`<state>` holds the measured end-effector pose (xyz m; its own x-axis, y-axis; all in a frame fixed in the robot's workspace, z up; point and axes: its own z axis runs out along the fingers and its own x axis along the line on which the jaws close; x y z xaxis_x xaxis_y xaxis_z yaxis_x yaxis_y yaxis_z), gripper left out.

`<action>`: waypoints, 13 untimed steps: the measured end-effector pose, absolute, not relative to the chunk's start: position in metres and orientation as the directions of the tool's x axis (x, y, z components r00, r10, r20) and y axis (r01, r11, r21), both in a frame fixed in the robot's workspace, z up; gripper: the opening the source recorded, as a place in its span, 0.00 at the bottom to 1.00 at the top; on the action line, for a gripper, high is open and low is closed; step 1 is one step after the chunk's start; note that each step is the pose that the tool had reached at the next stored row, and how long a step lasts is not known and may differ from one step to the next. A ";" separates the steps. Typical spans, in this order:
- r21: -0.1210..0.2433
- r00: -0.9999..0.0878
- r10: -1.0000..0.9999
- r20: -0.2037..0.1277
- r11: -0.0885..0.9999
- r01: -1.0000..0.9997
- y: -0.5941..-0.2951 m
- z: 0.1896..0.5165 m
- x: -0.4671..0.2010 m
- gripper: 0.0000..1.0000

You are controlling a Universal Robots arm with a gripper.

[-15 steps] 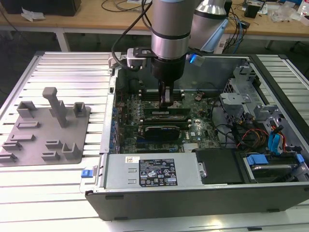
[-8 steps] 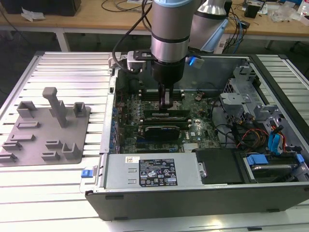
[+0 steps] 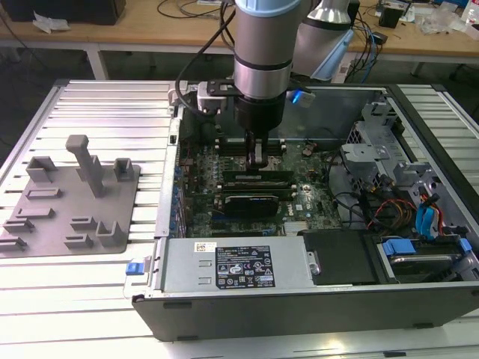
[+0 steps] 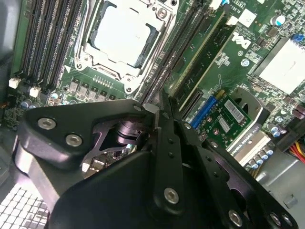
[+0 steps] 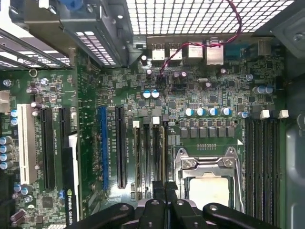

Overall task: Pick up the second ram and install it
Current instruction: 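Insert the second ram into the second slot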

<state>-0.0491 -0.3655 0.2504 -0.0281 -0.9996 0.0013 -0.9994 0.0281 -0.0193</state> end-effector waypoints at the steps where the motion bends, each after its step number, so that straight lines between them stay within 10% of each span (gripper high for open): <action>1: -0.019 -0.028 -1.000 0.001 0.028 -0.999 -0.364 0.246 -0.049 0.09; 13: -0.019 -0.015 -1.000 -0.001 0.015 -1.000 -0.362 0.240 -0.048 0.09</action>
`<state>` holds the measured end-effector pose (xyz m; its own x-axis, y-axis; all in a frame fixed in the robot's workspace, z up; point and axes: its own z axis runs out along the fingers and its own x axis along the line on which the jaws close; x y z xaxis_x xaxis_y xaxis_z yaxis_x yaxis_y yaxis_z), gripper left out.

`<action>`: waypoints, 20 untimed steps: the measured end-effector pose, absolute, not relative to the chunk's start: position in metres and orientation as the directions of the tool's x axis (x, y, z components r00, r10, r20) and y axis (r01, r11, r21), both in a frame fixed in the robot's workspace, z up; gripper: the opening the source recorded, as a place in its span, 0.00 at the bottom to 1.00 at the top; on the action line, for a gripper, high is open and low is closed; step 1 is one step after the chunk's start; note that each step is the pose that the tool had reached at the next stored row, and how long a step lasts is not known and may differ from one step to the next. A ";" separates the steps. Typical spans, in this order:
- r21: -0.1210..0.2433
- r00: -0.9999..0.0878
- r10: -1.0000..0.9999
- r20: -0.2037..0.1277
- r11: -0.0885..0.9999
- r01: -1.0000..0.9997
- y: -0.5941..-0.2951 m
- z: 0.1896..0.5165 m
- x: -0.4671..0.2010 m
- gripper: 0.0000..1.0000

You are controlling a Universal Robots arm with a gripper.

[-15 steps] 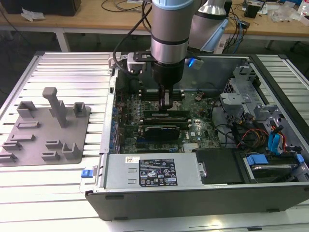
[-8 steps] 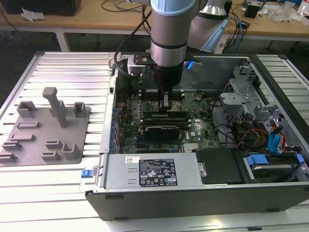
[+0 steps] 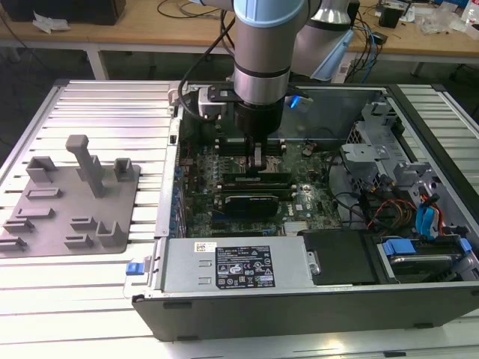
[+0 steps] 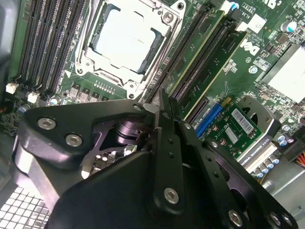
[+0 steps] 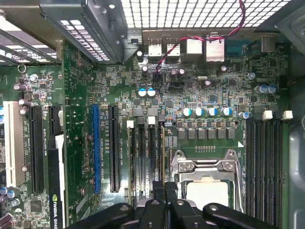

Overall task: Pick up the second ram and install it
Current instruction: 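Insert the second ram into the second slot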

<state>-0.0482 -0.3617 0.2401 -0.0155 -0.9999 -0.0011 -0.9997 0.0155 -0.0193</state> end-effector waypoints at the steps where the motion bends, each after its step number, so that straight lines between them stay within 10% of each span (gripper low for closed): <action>1: -0.019 -0.015 -1.000 -0.001 0.015 -1.000 -0.362 0.240 -0.048 0.09; 20: -0.019 -0.015 -1.000 -0.004 0.015 -1.000 -0.370 0.240 -0.048 0.09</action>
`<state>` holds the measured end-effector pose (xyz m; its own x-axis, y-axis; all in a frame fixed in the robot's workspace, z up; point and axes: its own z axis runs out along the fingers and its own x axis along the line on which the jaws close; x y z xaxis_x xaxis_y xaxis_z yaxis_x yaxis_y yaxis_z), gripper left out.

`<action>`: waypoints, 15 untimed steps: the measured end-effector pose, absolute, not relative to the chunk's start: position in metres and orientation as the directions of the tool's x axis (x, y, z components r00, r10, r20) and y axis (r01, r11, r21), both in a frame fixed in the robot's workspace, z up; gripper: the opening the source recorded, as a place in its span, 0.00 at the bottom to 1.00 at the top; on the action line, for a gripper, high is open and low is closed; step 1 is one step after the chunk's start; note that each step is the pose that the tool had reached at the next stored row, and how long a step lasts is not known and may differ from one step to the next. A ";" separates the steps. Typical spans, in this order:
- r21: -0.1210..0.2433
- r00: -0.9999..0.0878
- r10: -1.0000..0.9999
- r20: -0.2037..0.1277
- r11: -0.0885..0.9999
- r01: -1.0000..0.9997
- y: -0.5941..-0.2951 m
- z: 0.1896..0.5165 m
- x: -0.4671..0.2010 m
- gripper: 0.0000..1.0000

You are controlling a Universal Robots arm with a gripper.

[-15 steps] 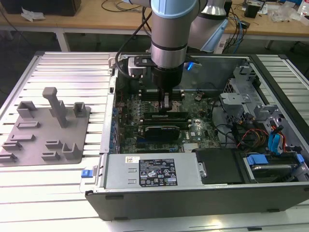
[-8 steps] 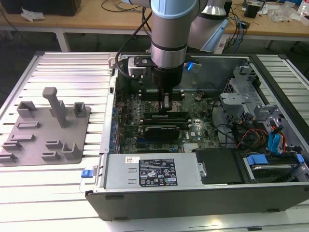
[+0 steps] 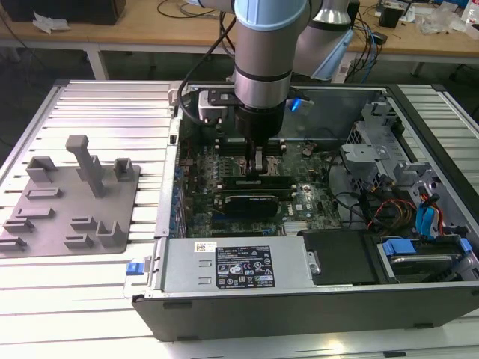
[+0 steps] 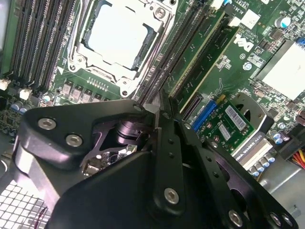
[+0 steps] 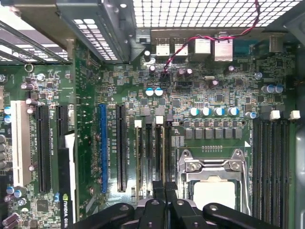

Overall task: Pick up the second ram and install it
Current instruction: 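Insert the second ram into the second slot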

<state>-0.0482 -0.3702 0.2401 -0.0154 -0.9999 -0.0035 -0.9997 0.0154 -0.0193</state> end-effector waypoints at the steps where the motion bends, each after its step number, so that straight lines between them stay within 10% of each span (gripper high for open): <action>1: -0.019 -0.015 -1.000 -0.004 0.016 -1.000 -0.370 0.240 -0.048 0.09; 15: -0.019 -0.015 -1.000 -0.004 0.015 -1.000 -0.370 0.238 -0.048 0.09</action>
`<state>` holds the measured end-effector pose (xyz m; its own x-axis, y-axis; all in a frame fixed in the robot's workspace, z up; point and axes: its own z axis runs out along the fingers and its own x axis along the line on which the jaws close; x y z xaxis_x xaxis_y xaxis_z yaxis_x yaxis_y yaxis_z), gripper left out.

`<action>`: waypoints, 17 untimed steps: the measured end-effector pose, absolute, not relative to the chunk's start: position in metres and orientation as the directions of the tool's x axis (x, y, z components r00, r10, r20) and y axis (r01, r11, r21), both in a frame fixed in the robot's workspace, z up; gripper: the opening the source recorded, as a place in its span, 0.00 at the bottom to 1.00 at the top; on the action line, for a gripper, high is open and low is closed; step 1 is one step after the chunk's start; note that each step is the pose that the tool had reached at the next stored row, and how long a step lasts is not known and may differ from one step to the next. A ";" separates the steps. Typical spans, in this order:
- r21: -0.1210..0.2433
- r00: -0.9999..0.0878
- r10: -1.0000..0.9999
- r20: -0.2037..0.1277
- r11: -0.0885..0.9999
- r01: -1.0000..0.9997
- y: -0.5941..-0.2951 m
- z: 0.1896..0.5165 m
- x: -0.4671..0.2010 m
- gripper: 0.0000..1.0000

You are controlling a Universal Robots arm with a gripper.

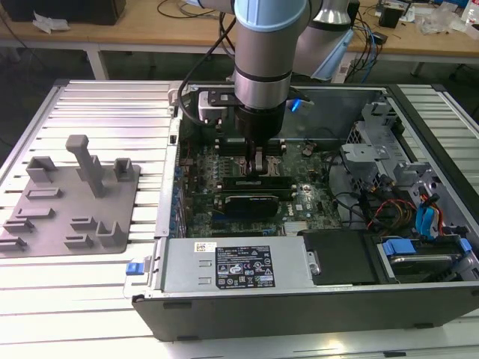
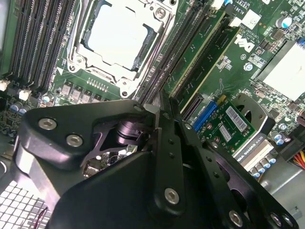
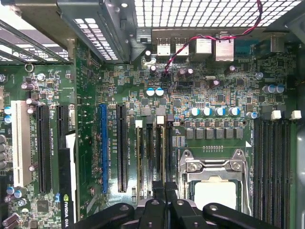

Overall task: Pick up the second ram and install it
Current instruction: 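Insert the second ram into the second slot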

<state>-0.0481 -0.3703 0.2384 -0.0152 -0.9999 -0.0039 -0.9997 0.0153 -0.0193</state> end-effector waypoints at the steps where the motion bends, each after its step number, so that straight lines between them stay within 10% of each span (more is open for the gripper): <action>1: -0.019 -0.015 -1.000 -0.003 0.015 -1.000 -0.370 0.238 -0.048 0.09; 17: -0.019 -0.010 -1.000 -0.004 0.010 -1.000 -0.371 0.234 -0.048 0.09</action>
